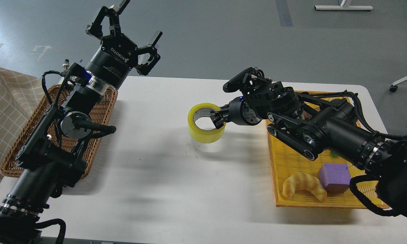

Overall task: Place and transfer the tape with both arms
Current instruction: 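Lower the tape roll onto the table center and release it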

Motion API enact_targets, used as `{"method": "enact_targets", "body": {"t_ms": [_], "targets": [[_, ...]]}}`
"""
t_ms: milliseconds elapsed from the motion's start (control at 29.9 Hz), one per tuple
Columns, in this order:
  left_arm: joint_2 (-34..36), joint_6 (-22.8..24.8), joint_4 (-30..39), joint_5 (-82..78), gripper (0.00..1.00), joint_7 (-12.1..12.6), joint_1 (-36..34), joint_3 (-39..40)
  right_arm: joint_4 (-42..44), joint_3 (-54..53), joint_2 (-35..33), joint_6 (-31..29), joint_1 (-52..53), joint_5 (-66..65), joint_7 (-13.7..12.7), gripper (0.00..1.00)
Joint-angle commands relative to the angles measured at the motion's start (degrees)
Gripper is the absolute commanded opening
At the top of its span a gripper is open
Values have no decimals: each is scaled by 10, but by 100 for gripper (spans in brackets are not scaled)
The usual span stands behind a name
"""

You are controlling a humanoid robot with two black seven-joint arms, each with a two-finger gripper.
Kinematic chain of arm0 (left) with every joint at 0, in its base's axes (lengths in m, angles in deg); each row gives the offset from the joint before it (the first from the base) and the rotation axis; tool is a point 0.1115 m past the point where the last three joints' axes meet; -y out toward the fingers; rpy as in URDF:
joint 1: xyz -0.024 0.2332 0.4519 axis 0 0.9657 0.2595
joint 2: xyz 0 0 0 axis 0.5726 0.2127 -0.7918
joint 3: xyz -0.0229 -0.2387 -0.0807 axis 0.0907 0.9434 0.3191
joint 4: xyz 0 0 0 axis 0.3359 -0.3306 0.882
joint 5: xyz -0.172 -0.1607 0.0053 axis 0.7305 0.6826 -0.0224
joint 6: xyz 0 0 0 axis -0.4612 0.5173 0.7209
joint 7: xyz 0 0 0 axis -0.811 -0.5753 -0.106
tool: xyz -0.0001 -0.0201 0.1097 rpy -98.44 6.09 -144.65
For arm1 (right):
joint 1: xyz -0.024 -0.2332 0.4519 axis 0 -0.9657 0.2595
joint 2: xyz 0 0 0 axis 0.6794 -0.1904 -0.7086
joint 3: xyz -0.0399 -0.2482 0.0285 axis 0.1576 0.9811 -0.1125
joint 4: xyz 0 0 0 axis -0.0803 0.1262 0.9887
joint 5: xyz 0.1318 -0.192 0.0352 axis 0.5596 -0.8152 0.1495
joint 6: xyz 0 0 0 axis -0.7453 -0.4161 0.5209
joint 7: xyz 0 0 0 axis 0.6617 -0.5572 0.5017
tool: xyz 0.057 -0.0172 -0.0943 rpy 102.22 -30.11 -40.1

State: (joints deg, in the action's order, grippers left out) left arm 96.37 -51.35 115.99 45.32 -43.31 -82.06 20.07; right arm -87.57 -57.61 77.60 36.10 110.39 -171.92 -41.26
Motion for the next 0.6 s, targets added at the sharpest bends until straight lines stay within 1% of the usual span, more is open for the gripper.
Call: {"method": "enact_targets", "body": {"t_ms": [0,301,568], "targets": [[3,0,0,1,98,0,0,0,-5,-12,0,0,-10,4,0,18],[3,0,-1,1,98,0,0,0,-16,-5,0,0,-54,3,-3,18],[1,0,-2,1,98,-1,1,0,-20,-4,0,0,-61,3,-4,18]]}}
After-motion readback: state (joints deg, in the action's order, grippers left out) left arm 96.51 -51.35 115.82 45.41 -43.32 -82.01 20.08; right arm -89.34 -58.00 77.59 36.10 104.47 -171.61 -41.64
